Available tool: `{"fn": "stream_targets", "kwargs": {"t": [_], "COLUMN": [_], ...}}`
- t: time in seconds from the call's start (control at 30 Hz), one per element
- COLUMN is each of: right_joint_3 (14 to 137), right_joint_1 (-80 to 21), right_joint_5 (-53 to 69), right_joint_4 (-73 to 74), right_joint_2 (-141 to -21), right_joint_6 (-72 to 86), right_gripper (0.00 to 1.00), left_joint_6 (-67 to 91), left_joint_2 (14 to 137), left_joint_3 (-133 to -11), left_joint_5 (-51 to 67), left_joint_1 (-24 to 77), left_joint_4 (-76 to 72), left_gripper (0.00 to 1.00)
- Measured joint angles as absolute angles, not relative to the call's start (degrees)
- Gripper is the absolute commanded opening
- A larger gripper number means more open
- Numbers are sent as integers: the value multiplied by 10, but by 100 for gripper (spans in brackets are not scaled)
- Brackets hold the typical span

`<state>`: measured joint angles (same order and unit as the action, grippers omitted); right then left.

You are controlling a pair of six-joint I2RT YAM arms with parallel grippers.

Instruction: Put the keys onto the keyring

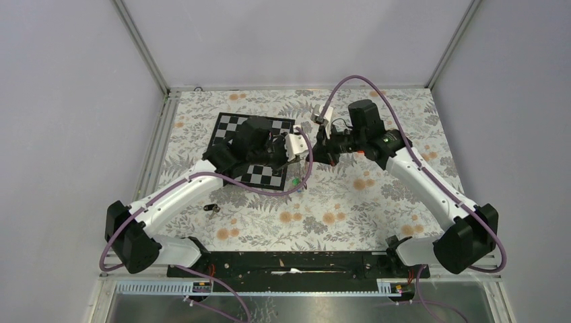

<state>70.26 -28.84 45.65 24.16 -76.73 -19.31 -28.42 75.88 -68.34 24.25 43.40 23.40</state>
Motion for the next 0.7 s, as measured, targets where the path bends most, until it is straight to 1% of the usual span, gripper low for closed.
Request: {"fn": "stream_targets", "kwargs": {"t": [0.3, 0.7], "right_joint_3": [702, 702], "right_joint_1": [-281, -280], "right_joint_5": [476, 475], "right_joint_4": [227, 206], "right_joint_2": [-781, -789], "right_joint_6": [-169, -145], "right_gripper": [0, 0], "left_joint_6": [-271, -267], "left_joint_2": [758, 759], "left_joint_3": [-680, -678], "left_joint_5": [194, 178], "left_joint_1": [442, 452], "left_joint_4": [208, 197], "left_gripper": [0, 0]}}
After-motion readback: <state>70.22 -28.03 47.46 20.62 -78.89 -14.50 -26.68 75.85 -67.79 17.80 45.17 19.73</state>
